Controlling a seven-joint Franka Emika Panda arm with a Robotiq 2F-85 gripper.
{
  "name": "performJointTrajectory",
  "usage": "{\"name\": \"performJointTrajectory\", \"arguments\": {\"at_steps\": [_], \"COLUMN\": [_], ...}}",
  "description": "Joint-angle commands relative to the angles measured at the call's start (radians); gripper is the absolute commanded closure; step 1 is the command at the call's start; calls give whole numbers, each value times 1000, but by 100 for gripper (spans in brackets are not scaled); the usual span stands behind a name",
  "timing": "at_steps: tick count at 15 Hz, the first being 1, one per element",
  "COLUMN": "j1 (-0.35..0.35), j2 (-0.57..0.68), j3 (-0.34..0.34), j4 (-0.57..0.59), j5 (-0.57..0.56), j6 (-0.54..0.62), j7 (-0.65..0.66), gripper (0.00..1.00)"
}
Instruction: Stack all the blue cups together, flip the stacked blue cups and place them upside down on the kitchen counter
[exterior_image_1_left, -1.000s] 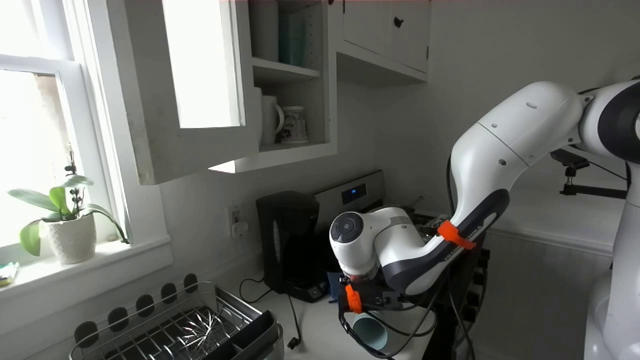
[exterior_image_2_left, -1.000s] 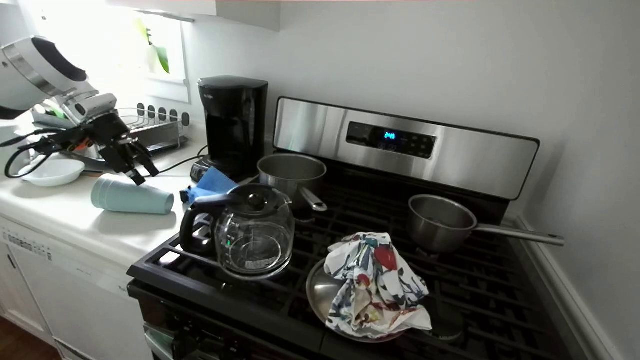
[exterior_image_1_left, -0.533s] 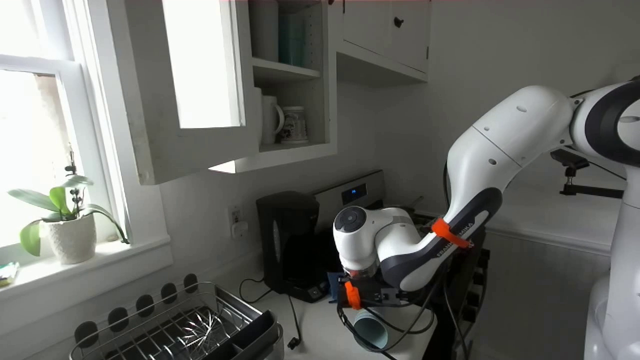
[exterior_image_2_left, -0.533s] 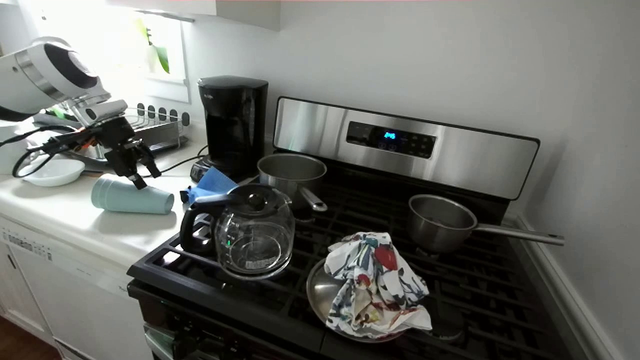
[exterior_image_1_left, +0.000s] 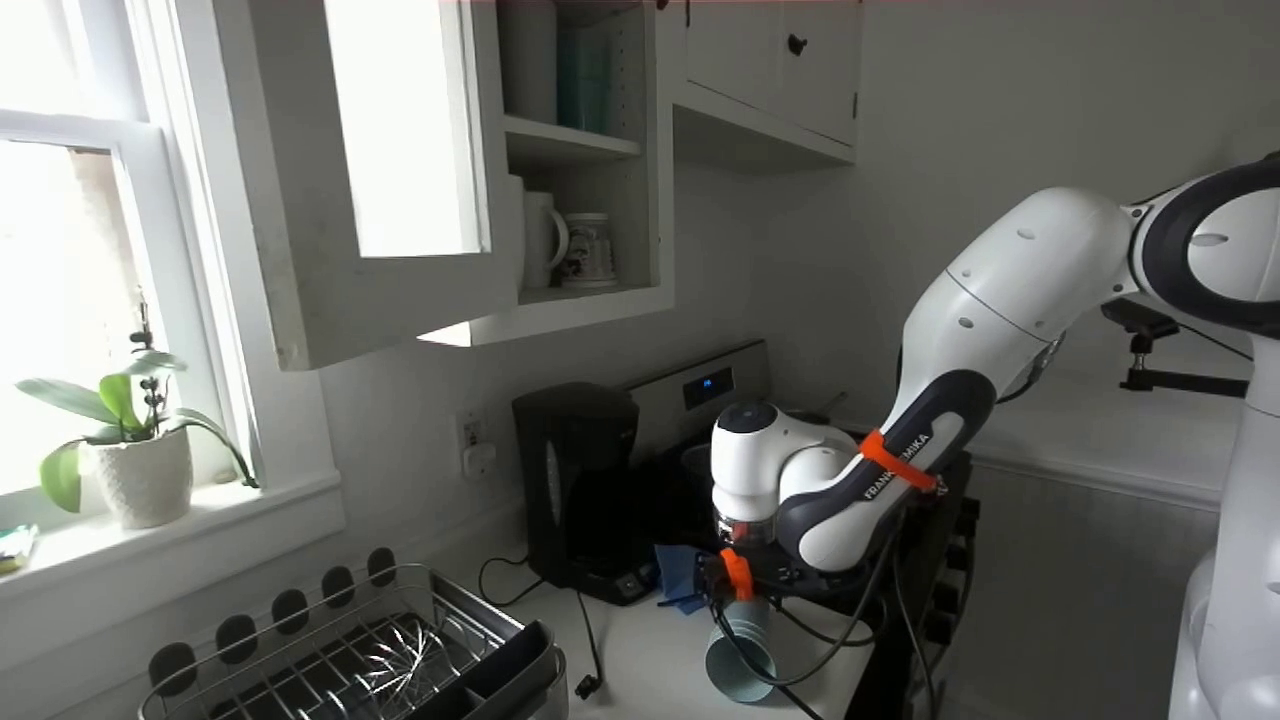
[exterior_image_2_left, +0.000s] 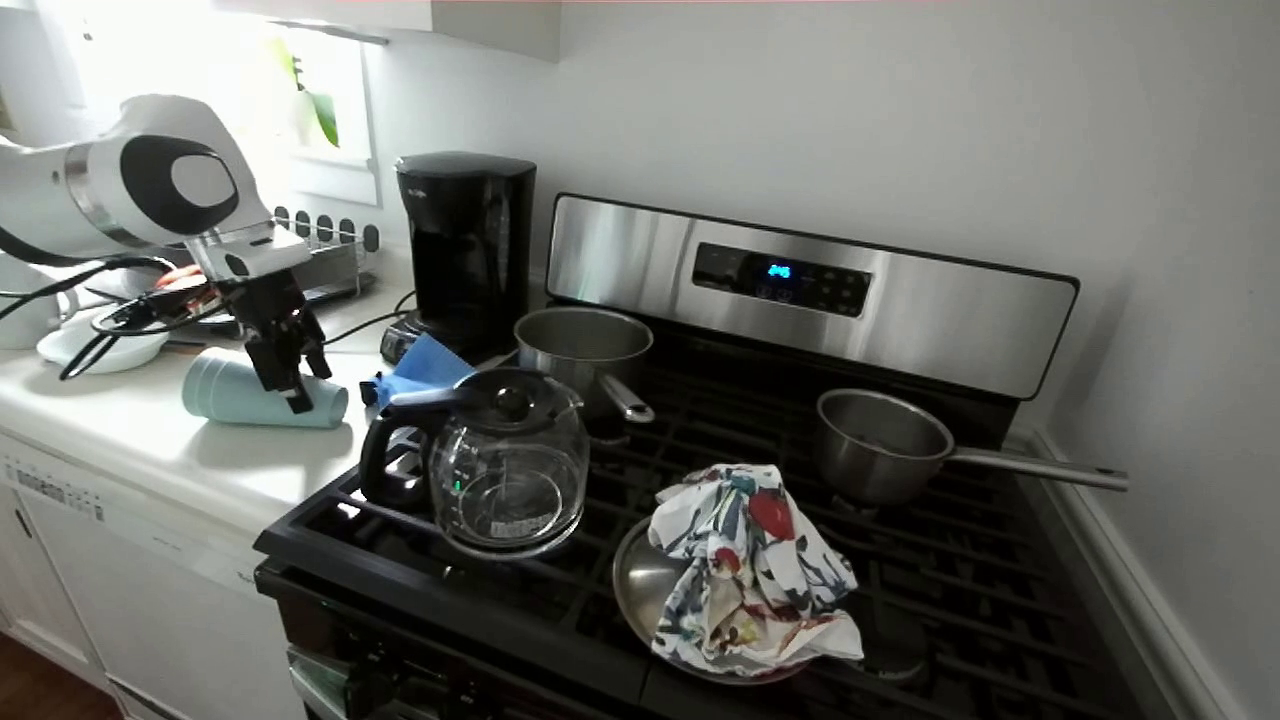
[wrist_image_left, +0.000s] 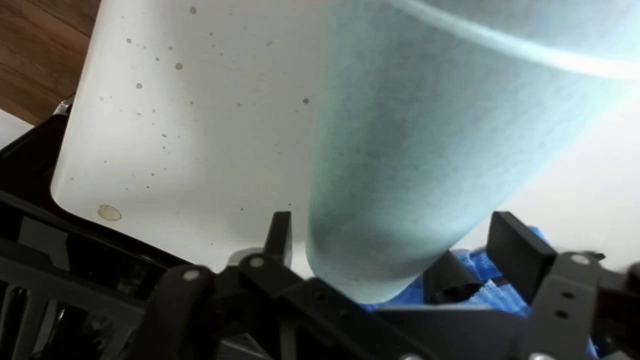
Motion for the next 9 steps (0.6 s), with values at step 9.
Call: {"name": "performJointTrajectory", "arguments": {"at_steps": [9], "j1": [-22], "j2": [-44], "j3": [-18], "j4": [-28], "j5": [272], "j6": [3], "j7": [-279], "gripper": [55]}}
